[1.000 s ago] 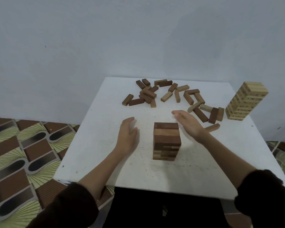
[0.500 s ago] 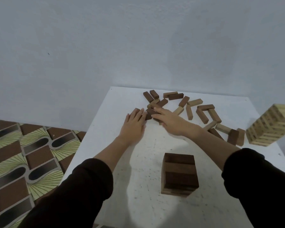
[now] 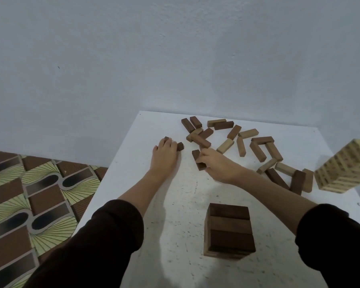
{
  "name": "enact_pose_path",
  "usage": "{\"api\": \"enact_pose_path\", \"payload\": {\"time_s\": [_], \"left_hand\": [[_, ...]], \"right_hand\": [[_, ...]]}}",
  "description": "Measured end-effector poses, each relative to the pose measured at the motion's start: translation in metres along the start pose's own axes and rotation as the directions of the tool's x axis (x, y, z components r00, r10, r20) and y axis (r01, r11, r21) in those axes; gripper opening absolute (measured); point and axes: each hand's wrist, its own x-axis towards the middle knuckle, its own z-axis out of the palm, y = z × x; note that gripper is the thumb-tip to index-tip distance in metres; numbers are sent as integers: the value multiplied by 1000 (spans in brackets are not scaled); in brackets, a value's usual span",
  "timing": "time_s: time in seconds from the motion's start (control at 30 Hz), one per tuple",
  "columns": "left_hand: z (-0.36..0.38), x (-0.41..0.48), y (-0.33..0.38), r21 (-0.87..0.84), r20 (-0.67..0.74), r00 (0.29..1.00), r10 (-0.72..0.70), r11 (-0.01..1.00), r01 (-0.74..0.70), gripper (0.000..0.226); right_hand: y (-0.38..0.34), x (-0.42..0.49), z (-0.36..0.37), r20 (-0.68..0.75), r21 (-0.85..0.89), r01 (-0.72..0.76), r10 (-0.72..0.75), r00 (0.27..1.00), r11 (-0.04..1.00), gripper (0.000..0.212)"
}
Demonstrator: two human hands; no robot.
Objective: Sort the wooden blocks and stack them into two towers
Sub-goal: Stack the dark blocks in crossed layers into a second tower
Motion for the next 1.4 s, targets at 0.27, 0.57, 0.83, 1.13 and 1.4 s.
{"api": "enact_pose_path", "payload": {"time_s": [0.27, 0.57, 0.83, 1.13, 1.4], "left_hand": [[-7, 2, -4, -97, 31, 998, -47, 994, 50, 31], [-1, -25, 20, -278, -192, 978, -82, 960, 26, 18], [-8, -47, 36, -670, 76, 997, 13, 742, 41, 31], [-13, -53, 23, -698, 204, 974, 102, 713, 72, 114], [-9, -55, 27, -680, 234, 969, 78, 726, 106, 114]], "right_hand": [[2, -15, 0, 33, 105, -66, 63, 997, 992, 41], [-3, -16, -3, 10, 227, -77, 77, 997, 971, 32], [-7, -25, 2, 4, 385, -140, 150, 989, 912, 69], [-3, -31, 17, 2, 501, -203, 234, 972, 841, 95], [-3, -28, 21, -1, 549, -179, 215, 977, 816, 96]]}}
